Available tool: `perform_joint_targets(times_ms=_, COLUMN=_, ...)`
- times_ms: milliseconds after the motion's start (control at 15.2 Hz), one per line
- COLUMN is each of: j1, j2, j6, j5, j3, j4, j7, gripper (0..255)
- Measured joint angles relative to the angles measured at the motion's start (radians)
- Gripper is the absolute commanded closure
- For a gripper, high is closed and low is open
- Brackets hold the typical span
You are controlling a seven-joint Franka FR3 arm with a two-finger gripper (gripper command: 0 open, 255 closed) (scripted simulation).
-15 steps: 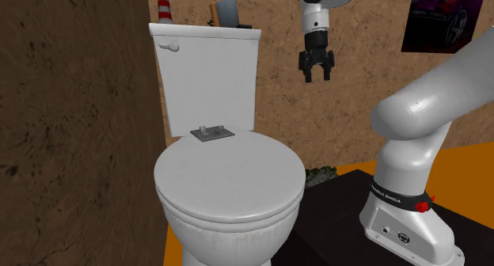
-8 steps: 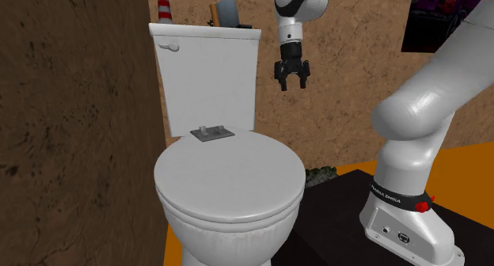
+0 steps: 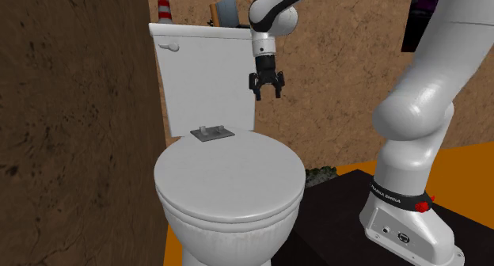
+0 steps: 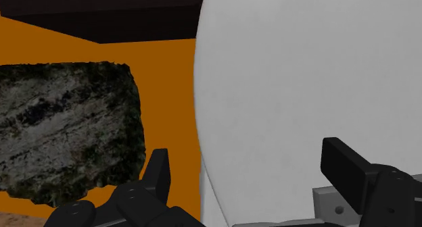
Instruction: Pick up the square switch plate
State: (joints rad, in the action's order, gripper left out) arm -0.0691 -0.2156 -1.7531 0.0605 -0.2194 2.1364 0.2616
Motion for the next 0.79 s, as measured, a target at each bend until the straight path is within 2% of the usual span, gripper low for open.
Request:
perform_joint_targets(times_ms=396, j1=-0.029, j2=0.245, j6=-0.041, j5=-0.029, j3=-0.048, j4=-0.196, j7=0.097, gripper=0)
perform_joint_targets(times_ms=792, j1=-0.073, j2=0.481, j6=-0.041, j5=-0.077, j3=-0.068, j4=-0.422, j7=0.176, gripper=0)
